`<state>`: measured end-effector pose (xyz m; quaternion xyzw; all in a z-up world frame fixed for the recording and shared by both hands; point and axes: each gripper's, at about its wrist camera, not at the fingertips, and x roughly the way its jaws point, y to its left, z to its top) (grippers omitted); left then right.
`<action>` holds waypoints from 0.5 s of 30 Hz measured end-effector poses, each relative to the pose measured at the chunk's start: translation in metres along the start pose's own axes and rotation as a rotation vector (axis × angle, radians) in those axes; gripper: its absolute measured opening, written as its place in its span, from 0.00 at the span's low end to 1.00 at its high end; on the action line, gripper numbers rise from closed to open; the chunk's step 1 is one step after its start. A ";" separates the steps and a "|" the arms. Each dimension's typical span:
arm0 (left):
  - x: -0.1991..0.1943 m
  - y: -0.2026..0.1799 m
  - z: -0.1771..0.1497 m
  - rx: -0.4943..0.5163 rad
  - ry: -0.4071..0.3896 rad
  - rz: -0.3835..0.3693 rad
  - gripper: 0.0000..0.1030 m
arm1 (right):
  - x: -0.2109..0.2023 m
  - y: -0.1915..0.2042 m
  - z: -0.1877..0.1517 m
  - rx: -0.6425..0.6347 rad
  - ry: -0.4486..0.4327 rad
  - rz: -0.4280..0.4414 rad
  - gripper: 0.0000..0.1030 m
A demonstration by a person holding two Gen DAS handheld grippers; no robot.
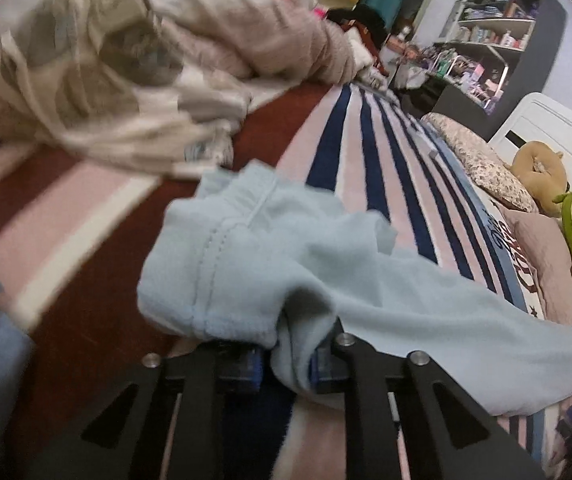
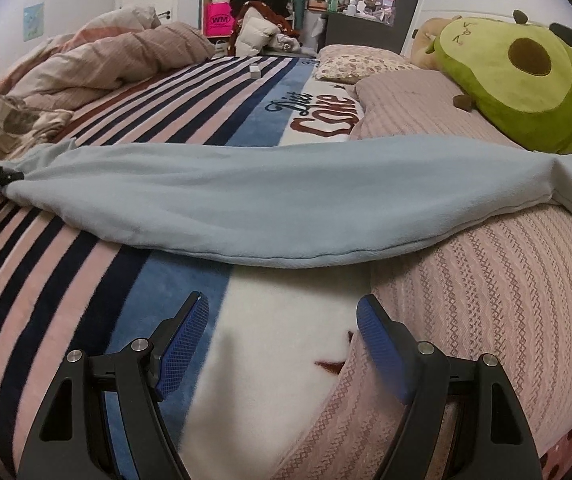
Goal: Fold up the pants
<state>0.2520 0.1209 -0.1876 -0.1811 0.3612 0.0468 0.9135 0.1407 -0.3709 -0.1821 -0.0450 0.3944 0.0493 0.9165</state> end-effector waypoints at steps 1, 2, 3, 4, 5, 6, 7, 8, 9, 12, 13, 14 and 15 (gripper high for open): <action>-0.010 0.001 0.005 0.012 -0.044 0.020 0.13 | 0.000 0.000 0.000 0.005 0.001 0.006 0.71; -0.019 0.003 0.009 0.013 -0.073 0.038 0.12 | -0.001 -0.001 0.001 0.008 0.004 0.011 0.71; -0.027 0.005 0.013 0.013 -0.098 0.058 0.12 | -0.001 -0.001 0.002 0.012 0.005 0.017 0.71; -0.040 0.011 0.020 0.007 -0.142 0.100 0.12 | -0.002 -0.001 0.002 0.017 0.006 0.025 0.71; -0.050 0.017 0.026 -0.005 -0.177 0.137 0.12 | -0.003 -0.001 0.003 0.019 0.006 0.031 0.71; -0.059 0.023 0.030 -0.020 -0.204 0.166 0.12 | -0.004 -0.001 0.004 0.022 0.004 0.037 0.71; -0.069 0.031 0.036 -0.042 -0.234 0.198 0.12 | -0.006 -0.001 0.005 0.027 0.001 0.045 0.71; -0.078 0.037 0.042 -0.067 -0.261 0.226 0.12 | -0.007 0.000 0.005 0.030 0.000 0.050 0.71; -0.084 0.040 0.046 -0.074 -0.279 0.242 0.11 | -0.008 0.001 0.006 0.034 -0.005 0.058 0.71; -0.091 0.028 0.054 -0.020 -0.287 0.200 0.12 | -0.011 0.004 0.009 0.041 -0.018 0.080 0.71; -0.092 0.017 0.054 0.023 -0.292 0.173 0.12 | -0.011 0.004 0.010 0.041 -0.021 0.085 0.71; -0.094 0.008 0.053 0.053 -0.292 0.148 0.12 | -0.011 0.005 0.010 0.040 -0.021 0.088 0.71; -0.096 -0.001 0.051 0.082 -0.288 0.120 0.12 | -0.011 0.006 0.010 0.037 -0.021 0.090 0.71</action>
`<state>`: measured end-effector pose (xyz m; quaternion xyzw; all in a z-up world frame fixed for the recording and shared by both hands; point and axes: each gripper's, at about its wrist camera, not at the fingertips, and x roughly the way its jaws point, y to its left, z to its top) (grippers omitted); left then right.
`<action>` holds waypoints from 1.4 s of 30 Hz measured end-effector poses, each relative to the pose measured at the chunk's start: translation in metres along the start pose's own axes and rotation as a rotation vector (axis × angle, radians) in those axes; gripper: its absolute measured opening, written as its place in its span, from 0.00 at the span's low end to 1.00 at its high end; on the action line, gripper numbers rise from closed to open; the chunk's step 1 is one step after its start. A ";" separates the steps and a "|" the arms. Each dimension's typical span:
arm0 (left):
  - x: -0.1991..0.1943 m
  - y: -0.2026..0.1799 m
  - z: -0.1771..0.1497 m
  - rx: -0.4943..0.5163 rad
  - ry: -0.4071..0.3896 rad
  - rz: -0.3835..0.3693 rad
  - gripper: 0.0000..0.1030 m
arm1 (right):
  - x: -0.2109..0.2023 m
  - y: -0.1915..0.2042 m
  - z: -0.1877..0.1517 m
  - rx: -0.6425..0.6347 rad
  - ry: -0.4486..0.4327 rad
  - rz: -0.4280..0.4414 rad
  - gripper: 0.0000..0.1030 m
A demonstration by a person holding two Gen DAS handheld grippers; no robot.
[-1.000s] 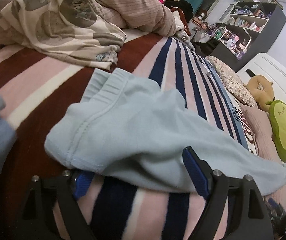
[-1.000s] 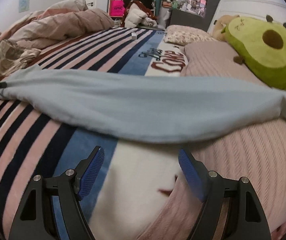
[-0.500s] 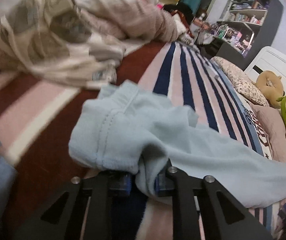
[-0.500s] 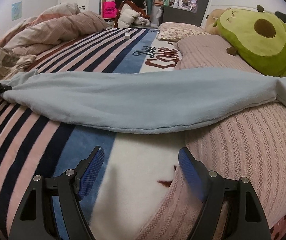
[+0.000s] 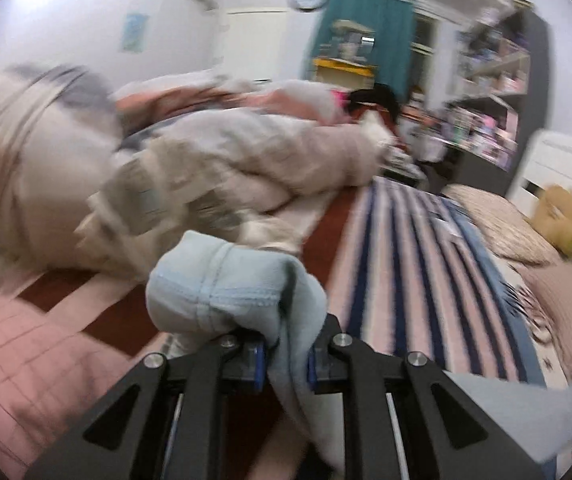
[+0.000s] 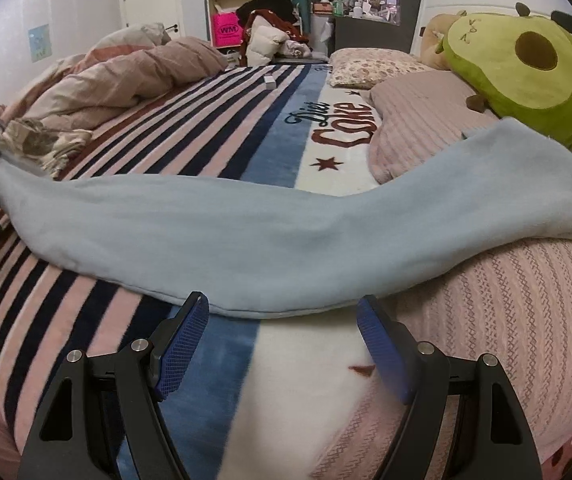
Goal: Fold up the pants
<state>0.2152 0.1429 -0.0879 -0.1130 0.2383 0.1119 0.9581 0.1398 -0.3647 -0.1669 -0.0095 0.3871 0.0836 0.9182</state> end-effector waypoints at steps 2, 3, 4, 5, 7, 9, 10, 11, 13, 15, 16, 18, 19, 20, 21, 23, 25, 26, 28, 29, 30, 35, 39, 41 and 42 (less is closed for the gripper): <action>-0.006 -0.027 -0.001 0.060 0.006 -0.106 0.11 | -0.002 0.000 0.000 -0.001 -0.003 0.001 0.71; -0.008 -0.037 -0.001 0.079 0.008 -0.134 0.12 | -0.002 0.000 0.000 0.000 -0.004 0.001 0.71; -0.010 -0.056 -0.002 0.117 0.010 -0.178 0.11 | -0.003 -0.001 0.000 0.001 -0.006 -0.001 0.71; -0.011 -0.072 -0.005 0.148 0.013 -0.218 0.11 | -0.005 -0.003 0.000 0.005 -0.011 -0.004 0.71; -0.015 -0.109 -0.014 0.212 0.035 -0.337 0.11 | -0.009 -0.007 0.000 0.018 -0.020 -0.006 0.71; -0.016 -0.143 -0.026 0.263 0.072 -0.419 0.11 | -0.012 -0.010 -0.001 0.030 -0.025 -0.004 0.71; -0.013 -0.165 -0.037 0.302 0.108 -0.467 0.11 | -0.013 -0.012 -0.001 0.036 -0.026 -0.002 0.71; -0.010 -0.178 -0.047 0.325 0.136 -0.492 0.11 | -0.014 -0.013 -0.001 0.041 -0.027 -0.001 0.71; -0.002 -0.205 -0.070 0.391 0.215 -0.546 0.11 | -0.015 -0.015 -0.002 0.044 -0.026 -0.003 0.71; 0.008 -0.224 -0.096 0.459 0.313 -0.598 0.12 | -0.016 -0.015 -0.003 0.047 -0.025 -0.002 0.71; 0.011 -0.228 -0.104 0.482 0.342 -0.609 0.12 | -0.016 -0.015 -0.003 0.049 -0.024 -0.001 0.71; 0.008 -0.232 -0.115 0.519 0.371 -0.612 0.14 | -0.014 -0.014 -0.002 0.054 -0.019 0.011 0.71; 0.005 -0.230 -0.118 0.526 0.385 -0.618 0.18 | -0.012 -0.012 -0.001 0.057 -0.013 0.030 0.71; 0.003 -0.228 -0.117 0.524 0.407 -0.640 0.32 | -0.010 -0.010 0.001 0.060 -0.010 0.054 0.71; -0.001 -0.224 -0.114 0.513 0.424 -0.669 0.48 | -0.007 -0.008 0.004 0.065 -0.008 0.086 0.71; -0.014 -0.207 -0.099 0.469 0.390 -0.728 0.56 | 0.001 0.001 0.011 0.079 -0.002 0.180 0.72; -0.025 -0.189 -0.080 0.428 0.340 -0.730 0.57 | 0.009 0.011 0.022 0.098 -0.001 0.283 0.72; -0.029 -0.179 -0.070 0.403 0.311 -0.726 0.60 | 0.012 0.015 0.026 0.109 0.000 0.326 0.74; -0.032 -0.157 -0.050 0.359 0.229 -0.672 0.67 | 0.024 0.027 0.038 0.146 0.009 0.440 0.76; -0.029 -0.148 -0.042 0.351 0.200 -0.631 0.67 | 0.030 0.033 0.042 0.159 0.020 0.479 0.76; -0.025 -0.141 -0.036 0.347 0.183 -0.590 0.67 | 0.038 0.041 0.047 0.173 0.033 0.532 0.76; 0.019 -0.107 -0.027 0.263 0.149 -0.453 0.67 | 0.079 0.073 0.065 0.226 0.096 0.639 0.81; 0.043 -0.085 -0.048 0.186 0.183 -0.497 0.67 | 0.113 0.089 0.071 0.260 0.145 0.628 0.84; 0.055 -0.079 -0.050 0.158 0.215 -0.488 0.67 | 0.127 0.093 0.075 0.291 0.162 0.651 0.84; 0.057 -0.078 -0.051 0.148 0.223 -0.486 0.67 | 0.133 0.095 0.078 0.299 0.166 0.643 0.83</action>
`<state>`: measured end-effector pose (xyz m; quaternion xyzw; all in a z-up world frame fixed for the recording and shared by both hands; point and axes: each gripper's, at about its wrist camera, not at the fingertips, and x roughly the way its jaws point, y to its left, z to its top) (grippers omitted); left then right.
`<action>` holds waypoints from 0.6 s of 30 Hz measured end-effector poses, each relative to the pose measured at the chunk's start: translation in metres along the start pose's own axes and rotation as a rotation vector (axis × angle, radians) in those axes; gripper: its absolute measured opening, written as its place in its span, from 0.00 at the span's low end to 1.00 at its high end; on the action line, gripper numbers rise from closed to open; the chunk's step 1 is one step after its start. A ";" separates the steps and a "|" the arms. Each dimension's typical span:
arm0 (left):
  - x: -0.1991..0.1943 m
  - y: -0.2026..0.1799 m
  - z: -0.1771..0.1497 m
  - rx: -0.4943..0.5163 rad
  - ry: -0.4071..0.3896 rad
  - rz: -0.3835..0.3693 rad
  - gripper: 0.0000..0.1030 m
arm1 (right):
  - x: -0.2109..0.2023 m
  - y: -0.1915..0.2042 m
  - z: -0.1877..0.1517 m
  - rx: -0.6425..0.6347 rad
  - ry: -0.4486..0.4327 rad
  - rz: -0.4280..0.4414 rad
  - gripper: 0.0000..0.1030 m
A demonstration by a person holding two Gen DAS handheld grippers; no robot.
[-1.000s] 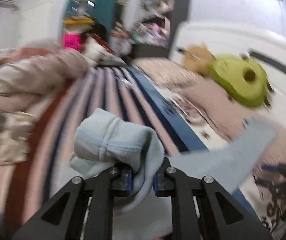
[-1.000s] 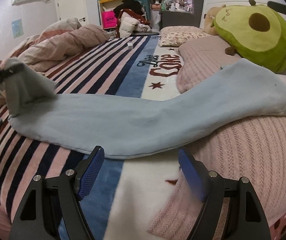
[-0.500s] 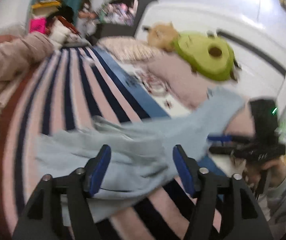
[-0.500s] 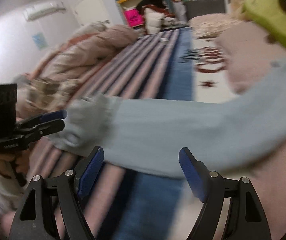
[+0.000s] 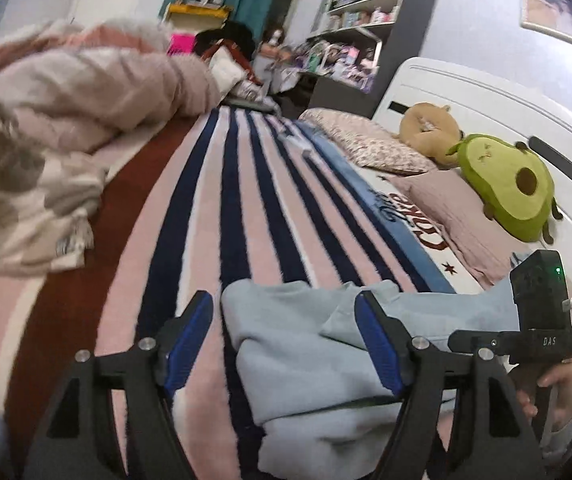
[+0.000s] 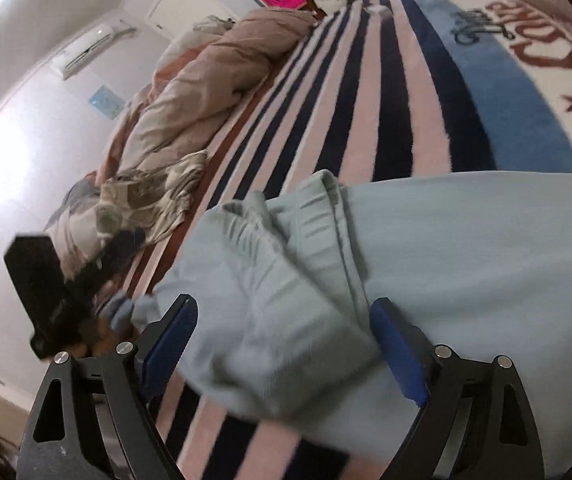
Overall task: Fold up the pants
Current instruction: 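Grasp the waistband with the left gripper while the right gripper grasps the folded leg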
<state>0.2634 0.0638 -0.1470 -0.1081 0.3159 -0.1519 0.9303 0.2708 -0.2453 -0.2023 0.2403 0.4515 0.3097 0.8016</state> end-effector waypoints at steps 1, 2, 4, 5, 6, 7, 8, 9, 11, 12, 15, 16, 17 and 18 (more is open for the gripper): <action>0.001 0.001 0.000 -0.001 -0.006 0.000 0.67 | 0.004 0.001 0.003 -0.004 0.000 -0.002 0.77; 0.000 0.000 -0.001 0.006 -0.011 0.006 0.67 | 0.007 0.004 0.004 -0.028 0.009 0.004 0.65; 0.001 -0.005 -0.003 0.041 -0.016 0.037 0.67 | 0.018 0.014 0.007 -0.081 0.043 -0.034 0.31; 0.001 -0.006 -0.004 0.054 -0.017 0.044 0.68 | 0.022 0.018 0.007 -0.117 0.059 -0.059 0.27; 0.000 -0.009 -0.005 0.063 -0.019 0.046 0.68 | 0.021 0.023 0.005 -0.162 0.053 -0.096 0.26; 0.000 -0.010 -0.006 0.068 -0.019 0.043 0.68 | 0.017 0.026 0.003 -0.189 0.032 -0.127 0.24; 0.000 -0.011 -0.007 0.069 -0.016 0.037 0.68 | 0.012 0.031 0.001 -0.222 0.005 -0.161 0.22; 0.001 -0.012 -0.008 0.070 -0.015 0.029 0.68 | 0.004 0.034 -0.001 -0.243 -0.028 -0.190 0.22; 0.000 -0.013 -0.008 0.073 -0.015 0.022 0.68 | -0.019 0.037 -0.002 -0.261 -0.109 -0.243 0.21; 0.001 -0.013 -0.008 0.075 -0.013 0.022 0.67 | -0.029 0.035 -0.003 -0.252 -0.136 -0.263 0.21; 0.004 -0.013 -0.009 0.076 0.005 0.027 0.67 | -0.057 0.024 -0.007 -0.220 -0.190 -0.366 0.23; 0.006 -0.013 -0.010 0.075 0.015 0.022 0.67 | -0.061 0.019 -0.010 -0.217 -0.180 -0.406 0.27; 0.007 -0.014 -0.010 0.076 0.021 0.016 0.68 | -0.063 0.012 -0.015 -0.203 -0.164 -0.441 0.31; 0.009 -0.015 -0.011 0.078 0.028 0.011 0.68 | -0.063 0.006 -0.017 -0.187 -0.143 -0.458 0.31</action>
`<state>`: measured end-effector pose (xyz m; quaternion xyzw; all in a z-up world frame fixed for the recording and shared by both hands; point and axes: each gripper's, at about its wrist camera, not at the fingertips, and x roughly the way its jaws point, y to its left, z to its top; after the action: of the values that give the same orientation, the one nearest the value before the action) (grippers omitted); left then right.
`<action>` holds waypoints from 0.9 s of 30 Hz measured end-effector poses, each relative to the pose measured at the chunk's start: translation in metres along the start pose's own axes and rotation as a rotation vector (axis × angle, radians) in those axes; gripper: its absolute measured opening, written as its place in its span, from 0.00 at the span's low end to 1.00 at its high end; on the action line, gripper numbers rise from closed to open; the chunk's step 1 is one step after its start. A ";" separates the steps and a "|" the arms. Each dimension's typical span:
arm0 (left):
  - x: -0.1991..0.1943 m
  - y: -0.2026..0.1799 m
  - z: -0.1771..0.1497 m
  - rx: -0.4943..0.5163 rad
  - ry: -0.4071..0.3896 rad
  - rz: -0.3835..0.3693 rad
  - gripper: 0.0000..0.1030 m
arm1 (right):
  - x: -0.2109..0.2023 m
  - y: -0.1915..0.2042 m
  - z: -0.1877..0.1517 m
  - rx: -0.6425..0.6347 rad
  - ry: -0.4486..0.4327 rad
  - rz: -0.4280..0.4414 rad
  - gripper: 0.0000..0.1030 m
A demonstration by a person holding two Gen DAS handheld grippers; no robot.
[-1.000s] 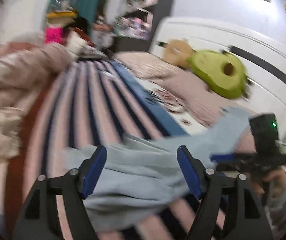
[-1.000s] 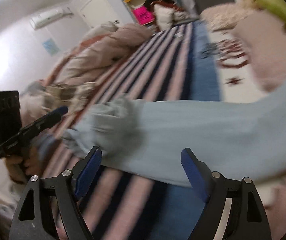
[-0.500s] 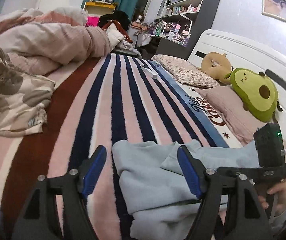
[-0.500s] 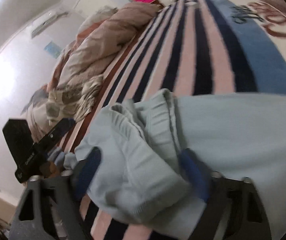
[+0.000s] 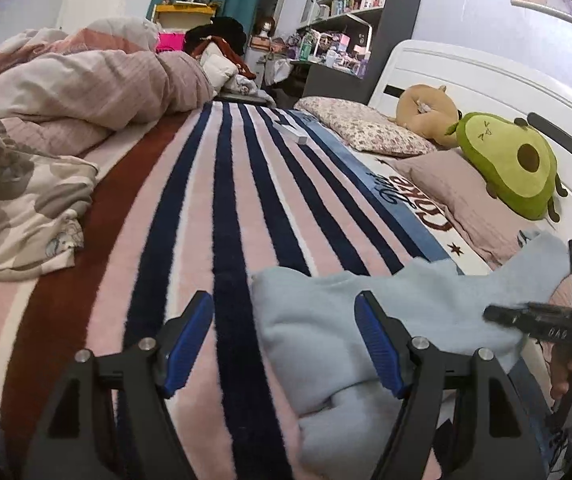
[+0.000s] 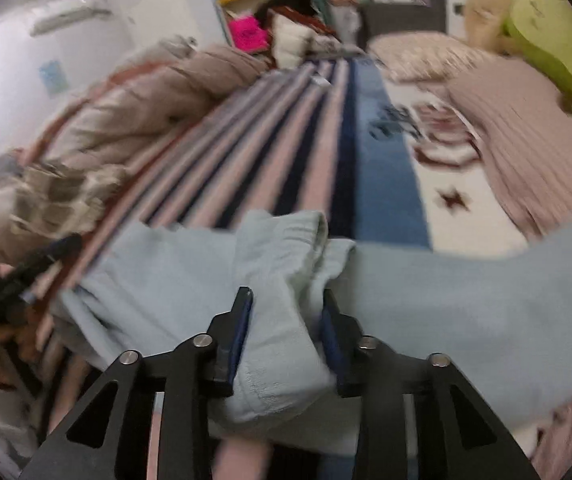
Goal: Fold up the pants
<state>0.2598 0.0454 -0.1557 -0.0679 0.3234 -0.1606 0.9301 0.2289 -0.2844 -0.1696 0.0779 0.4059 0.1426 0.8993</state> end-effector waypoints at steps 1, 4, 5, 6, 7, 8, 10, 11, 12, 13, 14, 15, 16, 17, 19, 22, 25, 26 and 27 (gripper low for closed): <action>0.001 -0.001 -0.001 0.003 0.004 -0.002 0.68 | 0.004 -0.004 -0.003 0.012 0.032 -0.012 0.40; 0.004 -0.004 -0.003 0.014 0.018 -0.003 0.68 | 0.001 -0.021 -0.004 0.062 0.023 0.006 0.63; 0.006 -0.004 -0.004 0.015 0.023 -0.004 0.68 | -0.001 -0.025 0.000 0.069 0.006 -0.002 0.64; 0.006 -0.005 -0.004 0.015 0.027 -0.006 0.68 | -0.002 -0.027 0.003 0.067 -0.002 -0.011 0.65; 0.007 -0.005 -0.004 0.014 0.031 -0.007 0.67 | 0.002 -0.027 0.009 0.059 0.002 0.006 0.66; 0.007 -0.005 -0.004 0.012 0.033 -0.008 0.67 | 0.007 -0.023 0.012 0.056 0.010 0.037 0.66; 0.008 -0.005 -0.004 0.010 0.035 -0.011 0.67 | 0.026 -0.022 0.018 0.065 0.059 0.105 0.66; 0.008 -0.005 -0.004 0.010 0.035 -0.008 0.68 | 0.036 -0.022 0.019 0.072 0.086 0.103 0.56; 0.008 -0.005 -0.004 0.010 0.036 -0.006 0.68 | 0.044 -0.019 0.019 0.056 0.106 0.099 0.42; 0.008 -0.005 -0.004 0.010 0.035 -0.002 0.68 | 0.051 -0.012 0.017 0.010 0.121 0.074 0.25; 0.008 -0.004 -0.004 0.008 0.035 0.002 0.67 | 0.052 -0.008 0.017 -0.013 0.109 0.062 0.25; 0.008 -0.004 -0.005 0.006 0.035 0.004 0.67 | 0.048 -0.007 0.017 -0.029 0.082 0.048 0.24; 0.008 -0.004 -0.005 0.007 0.035 0.003 0.67 | 0.044 -0.008 0.018 -0.023 0.061 0.037 0.23; 0.008 -0.004 -0.005 0.007 0.035 0.001 0.67 | 0.040 -0.010 0.019 -0.013 0.039 0.023 0.23; 0.008 -0.005 -0.006 0.011 0.037 -0.001 0.67 | 0.037 -0.012 0.019 -0.033 0.004 -0.045 0.24; 0.007 -0.007 -0.006 0.023 0.035 0.000 0.67 | 0.042 -0.019 0.017 -0.012 0.066 -0.058 0.34; 0.006 -0.007 -0.005 0.028 0.030 0.007 0.68 | 0.013 -0.034 0.012 0.036 0.018 -0.064 0.55; 0.006 -0.006 -0.005 0.026 0.029 0.008 0.68 | 0.001 -0.040 0.010 0.043 -0.007 -0.094 0.62; 0.006 -0.006 -0.005 0.023 0.029 0.006 0.68 | -0.015 -0.046 0.008 0.049 -0.036 -0.136 0.63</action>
<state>0.2591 0.0378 -0.1617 -0.0538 0.3353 -0.1624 0.9264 0.2345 -0.3325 -0.1655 0.0745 0.3975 0.0698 0.9119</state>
